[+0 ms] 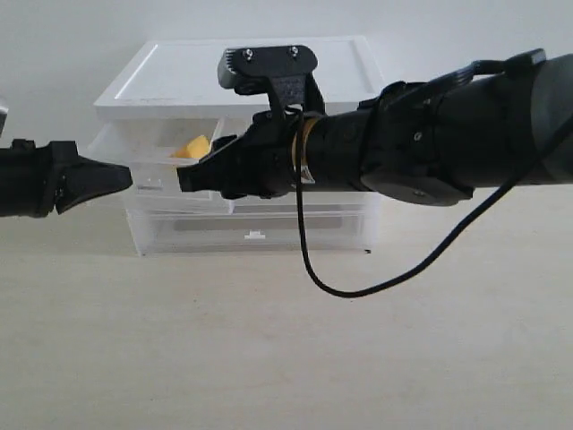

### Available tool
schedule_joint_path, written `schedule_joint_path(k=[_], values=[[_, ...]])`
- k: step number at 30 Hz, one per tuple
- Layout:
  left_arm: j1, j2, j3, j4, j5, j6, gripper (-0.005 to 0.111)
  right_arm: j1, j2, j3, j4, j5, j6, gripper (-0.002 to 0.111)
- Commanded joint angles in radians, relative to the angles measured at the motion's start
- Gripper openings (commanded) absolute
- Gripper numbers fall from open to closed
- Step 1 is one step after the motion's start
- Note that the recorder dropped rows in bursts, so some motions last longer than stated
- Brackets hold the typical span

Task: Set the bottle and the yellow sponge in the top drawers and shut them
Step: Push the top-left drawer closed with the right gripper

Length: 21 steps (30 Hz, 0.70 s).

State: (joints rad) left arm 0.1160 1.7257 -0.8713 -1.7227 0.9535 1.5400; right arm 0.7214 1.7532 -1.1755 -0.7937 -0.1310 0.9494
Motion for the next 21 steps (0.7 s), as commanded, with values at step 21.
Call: schedule_joint_path(k=[21], values=[[-0.036, 0.015, -0.142, 0.117, -0.136, -0.153, 0.004, 0.003, 0.156, -0.118, -0.001, 0.014, 0.046, 0.039]])
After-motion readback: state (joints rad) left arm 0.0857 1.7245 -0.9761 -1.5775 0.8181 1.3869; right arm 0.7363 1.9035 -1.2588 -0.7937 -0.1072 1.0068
